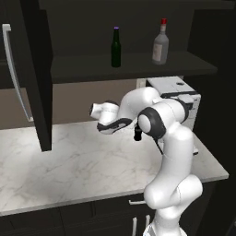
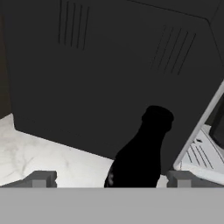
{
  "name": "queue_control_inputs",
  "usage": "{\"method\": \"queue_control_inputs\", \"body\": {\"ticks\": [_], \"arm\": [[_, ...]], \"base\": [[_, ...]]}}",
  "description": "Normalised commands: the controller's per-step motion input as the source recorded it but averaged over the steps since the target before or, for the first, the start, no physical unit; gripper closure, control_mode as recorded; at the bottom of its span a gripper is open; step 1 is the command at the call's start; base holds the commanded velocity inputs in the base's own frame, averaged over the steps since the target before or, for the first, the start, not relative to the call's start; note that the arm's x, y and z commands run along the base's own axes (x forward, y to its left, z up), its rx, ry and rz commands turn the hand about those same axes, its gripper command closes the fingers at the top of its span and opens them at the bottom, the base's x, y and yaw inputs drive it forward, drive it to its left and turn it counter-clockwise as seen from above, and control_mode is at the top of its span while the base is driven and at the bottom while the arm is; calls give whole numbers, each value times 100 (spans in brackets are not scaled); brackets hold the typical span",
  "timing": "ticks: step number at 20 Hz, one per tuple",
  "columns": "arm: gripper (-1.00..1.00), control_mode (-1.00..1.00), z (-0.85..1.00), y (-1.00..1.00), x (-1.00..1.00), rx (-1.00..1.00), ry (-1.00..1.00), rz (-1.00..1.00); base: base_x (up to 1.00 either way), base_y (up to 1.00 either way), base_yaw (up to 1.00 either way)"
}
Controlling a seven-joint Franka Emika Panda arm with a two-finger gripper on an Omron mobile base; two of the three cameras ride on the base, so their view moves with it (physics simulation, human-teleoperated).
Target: Sort all alcoholic drinks to one cabinet, and non-alcoholic drinks to the other.
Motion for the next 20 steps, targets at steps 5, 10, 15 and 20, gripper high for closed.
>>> {"method": "queue_control_inputs", "body": {"ticks": [5, 10, 15, 20], "arm": [[-100, -100, -8, -16, 0, 0, 0, 0], [-100, -100, -5, -16, 0, 0, 0, 0], [-100, -100, 0, -21, 0, 0, 0, 0], [-100, -100, 0, -23, -7, -1, 0, 0]], "base": [[0, 0, 0], [0, 0, 0], [0, 0, 0], [0, 0, 0]]}}
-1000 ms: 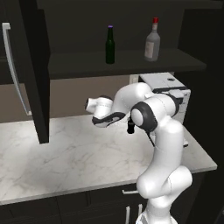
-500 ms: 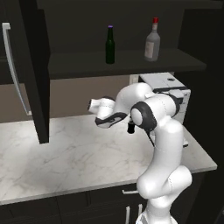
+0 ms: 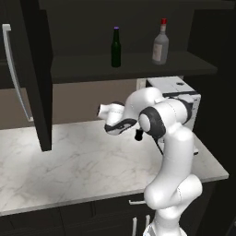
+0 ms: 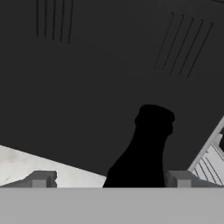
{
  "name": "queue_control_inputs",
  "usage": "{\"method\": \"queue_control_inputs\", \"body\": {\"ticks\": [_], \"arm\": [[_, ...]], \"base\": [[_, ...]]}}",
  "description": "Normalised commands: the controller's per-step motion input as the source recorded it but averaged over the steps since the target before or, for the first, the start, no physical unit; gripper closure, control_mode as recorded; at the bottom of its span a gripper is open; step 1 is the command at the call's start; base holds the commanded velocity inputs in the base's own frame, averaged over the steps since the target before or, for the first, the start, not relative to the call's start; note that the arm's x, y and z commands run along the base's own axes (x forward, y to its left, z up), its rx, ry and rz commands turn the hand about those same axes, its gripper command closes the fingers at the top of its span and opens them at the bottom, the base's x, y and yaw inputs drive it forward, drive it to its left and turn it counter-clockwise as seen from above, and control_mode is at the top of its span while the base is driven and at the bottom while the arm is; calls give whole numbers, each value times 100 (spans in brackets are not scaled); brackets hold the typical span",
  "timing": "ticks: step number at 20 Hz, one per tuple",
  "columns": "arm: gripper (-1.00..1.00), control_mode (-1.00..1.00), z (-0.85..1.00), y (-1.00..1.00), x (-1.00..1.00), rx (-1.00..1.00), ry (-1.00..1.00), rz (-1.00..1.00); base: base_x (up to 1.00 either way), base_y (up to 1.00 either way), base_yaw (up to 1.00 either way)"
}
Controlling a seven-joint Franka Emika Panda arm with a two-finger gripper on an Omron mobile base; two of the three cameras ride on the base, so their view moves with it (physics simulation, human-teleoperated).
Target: Sort all alcoholic drinks to one cabinet, and non-alcoholic drinks to the other.
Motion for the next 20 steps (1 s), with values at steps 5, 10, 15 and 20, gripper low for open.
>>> {"method": "queue_control_inputs", "body": {"ticks": [5, 10, 15, 20], "arm": [[-100, -100, 0, -29, -29, -4, -1, 0], [-100, -100, 0, -20, -19, -4, 0, 0], [100, -100, -1, 0, 0, -1, 0, 0], [100, -100, 12, 0, 0, 0, 0, 0]], "base": [[0, 0, 0], [0, 0, 0], [0, 0, 0], [0, 0, 0]]}}
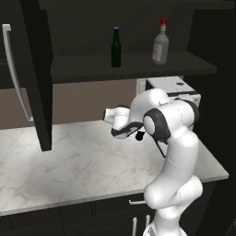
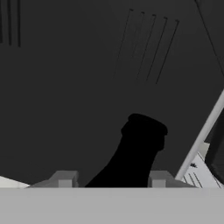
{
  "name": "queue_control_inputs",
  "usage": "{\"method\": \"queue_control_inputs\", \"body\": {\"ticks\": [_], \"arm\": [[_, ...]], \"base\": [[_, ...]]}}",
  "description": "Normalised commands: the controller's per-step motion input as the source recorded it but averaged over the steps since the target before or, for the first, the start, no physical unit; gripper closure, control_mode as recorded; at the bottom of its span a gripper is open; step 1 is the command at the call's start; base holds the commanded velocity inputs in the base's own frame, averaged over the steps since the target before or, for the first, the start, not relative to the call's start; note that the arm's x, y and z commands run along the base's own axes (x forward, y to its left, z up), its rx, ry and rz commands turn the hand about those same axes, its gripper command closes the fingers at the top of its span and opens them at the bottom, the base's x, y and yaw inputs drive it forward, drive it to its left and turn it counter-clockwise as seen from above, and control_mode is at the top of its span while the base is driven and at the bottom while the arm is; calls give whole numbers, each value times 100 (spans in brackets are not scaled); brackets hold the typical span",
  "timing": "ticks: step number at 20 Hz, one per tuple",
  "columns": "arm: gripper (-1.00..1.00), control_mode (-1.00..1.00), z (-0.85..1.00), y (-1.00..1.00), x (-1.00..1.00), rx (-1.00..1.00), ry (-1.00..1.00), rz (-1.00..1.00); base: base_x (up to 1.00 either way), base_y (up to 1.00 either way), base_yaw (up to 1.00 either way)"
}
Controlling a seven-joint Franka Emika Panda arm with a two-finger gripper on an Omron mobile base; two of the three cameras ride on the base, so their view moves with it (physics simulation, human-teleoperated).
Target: Sort all alcoholic drinks to one cabinet, and non-alcoholic drinks to the other.
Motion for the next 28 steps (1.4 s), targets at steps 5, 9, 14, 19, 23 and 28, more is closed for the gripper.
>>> {"method": "queue_control_inputs", "body": {"ticks": [5, 9, 14, 19, 23, 28], "arm": [[100, -100, 66, 0, -10, 1, -2, 4], [100, -100, 89, 9, -37, 2, -1, 15], [100, -100, 68, 8, -59, 0, 0, 22], [100, -100, 43, 4, -82, 0, 0, 27], [100, -100, 40, 1, -96, 0, 0, 30], [100, -100, 50, 0, -92, 1, 0, 31]], "base": [[0, 0, 0], [0, 0, 0], [0, 0, 0], [0, 0, 0], [0, 0, 0], [0, 0, 0]]}}
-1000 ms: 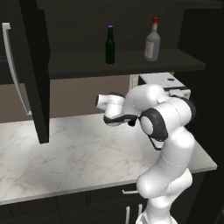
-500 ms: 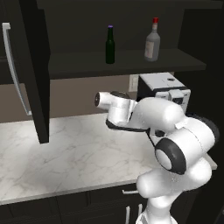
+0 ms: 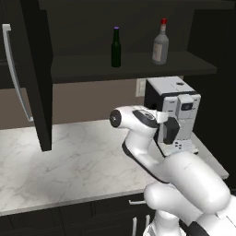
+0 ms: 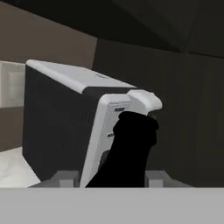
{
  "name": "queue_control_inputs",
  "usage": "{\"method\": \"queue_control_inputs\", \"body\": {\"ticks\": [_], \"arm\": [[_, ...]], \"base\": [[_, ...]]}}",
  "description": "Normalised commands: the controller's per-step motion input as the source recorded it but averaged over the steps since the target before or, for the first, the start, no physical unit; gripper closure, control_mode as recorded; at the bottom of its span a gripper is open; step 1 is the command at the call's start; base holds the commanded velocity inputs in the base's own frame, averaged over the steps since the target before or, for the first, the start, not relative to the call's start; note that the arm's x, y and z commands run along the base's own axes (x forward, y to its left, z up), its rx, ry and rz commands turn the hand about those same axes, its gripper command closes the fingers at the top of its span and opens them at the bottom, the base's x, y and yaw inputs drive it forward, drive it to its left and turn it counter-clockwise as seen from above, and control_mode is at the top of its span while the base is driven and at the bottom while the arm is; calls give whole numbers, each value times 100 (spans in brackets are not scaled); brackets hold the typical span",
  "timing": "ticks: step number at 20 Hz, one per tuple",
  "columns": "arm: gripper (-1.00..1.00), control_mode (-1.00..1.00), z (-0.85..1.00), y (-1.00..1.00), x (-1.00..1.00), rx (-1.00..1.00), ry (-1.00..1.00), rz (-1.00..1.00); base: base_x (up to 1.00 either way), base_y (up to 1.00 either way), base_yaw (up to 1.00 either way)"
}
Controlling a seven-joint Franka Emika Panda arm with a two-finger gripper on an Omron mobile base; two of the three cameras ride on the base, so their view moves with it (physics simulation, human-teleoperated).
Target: Sort all alcoholic drinks to one cabinet, and non-alcoholic drinks to the other.
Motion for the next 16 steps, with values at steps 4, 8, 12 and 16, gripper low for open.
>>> {"method": "queue_control_inputs", "body": {"ticks": [4, 8, 12, 16], "arm": [[100, -100, 62, 0, -74, 2, 0, 32], [100, -100, 59, 0, -56, 3, 0, 31], [100, -100, 49, 0, -43, 3, 4, 27], [100, -100, 40, 0, -45, 3, 8, 23]], "base": [[0, 0, 0], [0, 0, 0], [0, 0, 0], [0, 0, 0]]}}
